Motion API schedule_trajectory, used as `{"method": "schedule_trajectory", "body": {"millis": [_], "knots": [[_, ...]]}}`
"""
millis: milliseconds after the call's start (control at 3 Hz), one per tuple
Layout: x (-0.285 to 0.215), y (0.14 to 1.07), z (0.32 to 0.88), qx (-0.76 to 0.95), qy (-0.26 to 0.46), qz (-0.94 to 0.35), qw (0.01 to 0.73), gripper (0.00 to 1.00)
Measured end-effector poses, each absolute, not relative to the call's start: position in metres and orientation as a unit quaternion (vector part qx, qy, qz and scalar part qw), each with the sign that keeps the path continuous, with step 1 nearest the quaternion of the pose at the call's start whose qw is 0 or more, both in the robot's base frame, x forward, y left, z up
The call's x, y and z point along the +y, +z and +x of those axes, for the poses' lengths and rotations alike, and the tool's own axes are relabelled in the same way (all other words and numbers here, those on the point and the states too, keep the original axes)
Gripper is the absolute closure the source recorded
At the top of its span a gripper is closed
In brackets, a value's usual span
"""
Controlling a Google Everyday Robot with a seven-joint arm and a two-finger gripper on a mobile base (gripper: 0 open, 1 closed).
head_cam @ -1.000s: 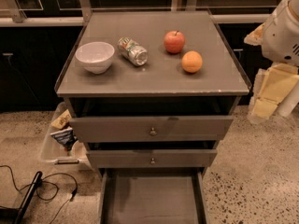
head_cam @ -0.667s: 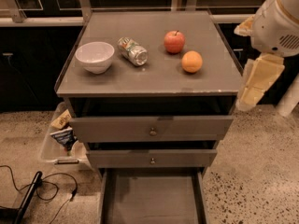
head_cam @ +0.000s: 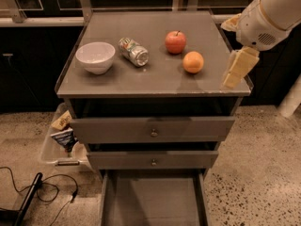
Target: Place orange into bottom drawer
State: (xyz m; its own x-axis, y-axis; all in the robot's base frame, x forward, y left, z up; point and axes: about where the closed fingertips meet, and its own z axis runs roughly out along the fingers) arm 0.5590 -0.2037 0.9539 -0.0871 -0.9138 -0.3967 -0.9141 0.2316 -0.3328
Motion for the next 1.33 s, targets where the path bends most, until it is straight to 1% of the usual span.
{"method": "schedule_trajectory", "body": {"millis": [333,1000,1333], "knots": [[-0.207,0.909,0.599,0.739,0.035,-0.617,0.268,0.00],[-0.202,0.891,0.606,0.742,0.044,-0.609,0.275,0.00],[-0.193,0.875,0.625,0.745,0.052,-0.596,0.294,0.00]]}}
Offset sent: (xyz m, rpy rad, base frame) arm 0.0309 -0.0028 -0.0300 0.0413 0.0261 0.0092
